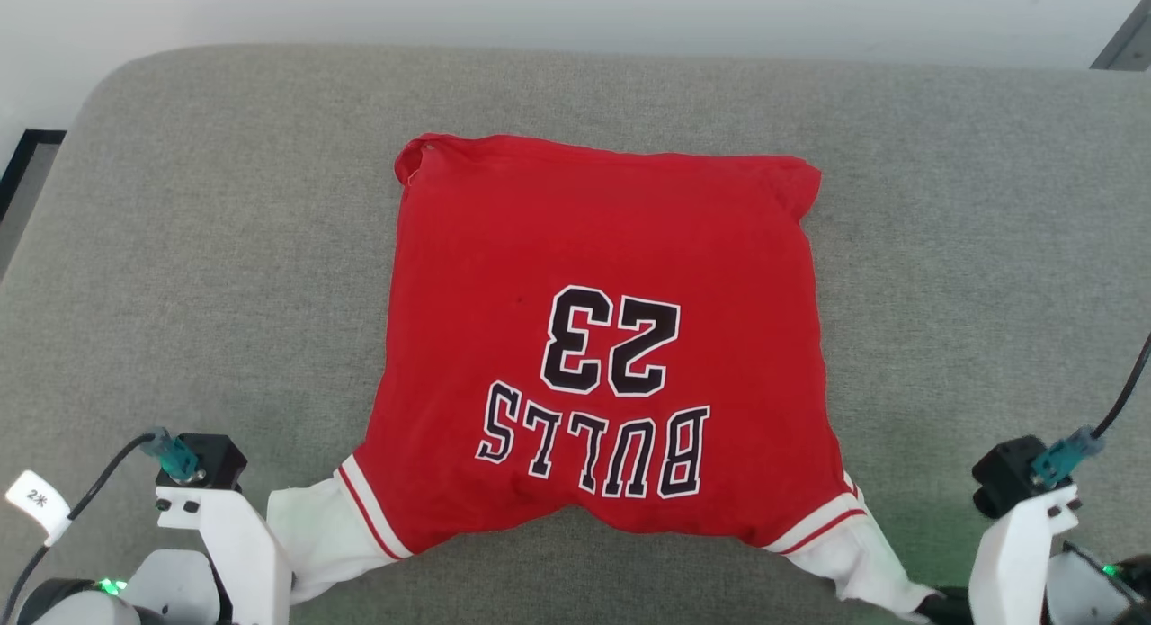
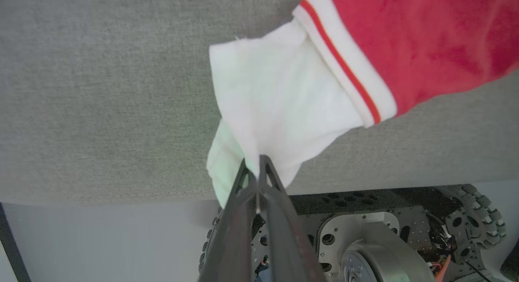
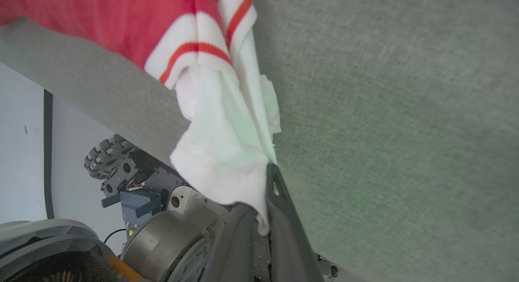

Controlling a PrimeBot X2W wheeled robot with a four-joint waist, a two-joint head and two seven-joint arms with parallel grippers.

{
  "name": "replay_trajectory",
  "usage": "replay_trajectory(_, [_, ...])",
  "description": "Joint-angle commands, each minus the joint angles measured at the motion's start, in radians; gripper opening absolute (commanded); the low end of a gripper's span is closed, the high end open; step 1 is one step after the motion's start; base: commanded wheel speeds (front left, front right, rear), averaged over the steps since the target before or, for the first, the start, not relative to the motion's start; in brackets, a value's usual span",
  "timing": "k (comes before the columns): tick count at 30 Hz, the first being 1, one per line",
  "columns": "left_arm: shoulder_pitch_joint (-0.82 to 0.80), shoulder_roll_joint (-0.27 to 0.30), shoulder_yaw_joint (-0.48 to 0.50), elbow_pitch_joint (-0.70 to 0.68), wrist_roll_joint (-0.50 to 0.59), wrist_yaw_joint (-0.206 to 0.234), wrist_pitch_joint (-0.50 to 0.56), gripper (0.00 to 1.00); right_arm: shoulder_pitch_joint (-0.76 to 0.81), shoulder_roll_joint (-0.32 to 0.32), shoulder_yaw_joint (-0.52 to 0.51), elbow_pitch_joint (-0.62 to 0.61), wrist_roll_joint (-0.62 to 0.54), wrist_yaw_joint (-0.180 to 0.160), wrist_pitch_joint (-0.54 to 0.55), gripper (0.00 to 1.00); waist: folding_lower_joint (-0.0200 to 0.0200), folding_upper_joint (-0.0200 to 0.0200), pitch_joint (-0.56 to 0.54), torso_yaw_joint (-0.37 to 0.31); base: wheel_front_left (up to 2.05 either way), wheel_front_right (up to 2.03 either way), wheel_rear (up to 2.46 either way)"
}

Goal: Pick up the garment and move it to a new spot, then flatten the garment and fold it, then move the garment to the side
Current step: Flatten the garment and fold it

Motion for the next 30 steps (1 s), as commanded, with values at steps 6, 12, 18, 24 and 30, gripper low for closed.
replay_trajectory(6, [0.002, -0.031, 0.006, -0.008, -0.005, -0.005, -0.044, 0.00, 0.029, 0.071, -0.014, -0.049, -0.102, 0.000, -0.057, 1.00, 0.0000, -0.0001, 0.034, 0.007, 0.00, 0.00, 0.00])
replay_trajectory(12, [-0.025, -0.052, 0.005, 0.001, 0.002, -0.022, -0.062, 0.00, -0.029, 0.096, -0.052, -0.106, -0.172, 0.000, -0.112, 1.00, 0.0000, -0.0001, 0.062, 0.015, 0.00, 0.00, 0.00])
replay_trajectory(18, [-0.057, -0.070, 0.012, 0.003, 0.005, -0.038, -0.083, 0.00, -0.189, 0.162, -0.108, -0.143, -0.302, 0.000, -0.251, 1.00, 0.0000, -0.0001, 0.107, 0.030, 0.00, 0.00, 0.00])
replay_trajectory(24, [-0.096, -0.095, 0.002, 0.009, 0.016, -0.061, -0.096, 0.00, -0.412, 0.193, -0.078, 0.003, -0.388, 0.000, -0.382, 1.00, 0.0000, -0.0001, 0.156, 0.062, 0.00, 0.00, 0.00])
replay_trajectory(30, [-0.138, -0.125, -0.018, 0.030, 0.032, -0.088, -0.106, 0.00, -0.612, 0.197, -0.079, 0.225, -0.430, 0.000, -0.421, 1.00, 0.0000, -0.0001, 0.190, 0.107, 0.00, 0.00, 0.00])
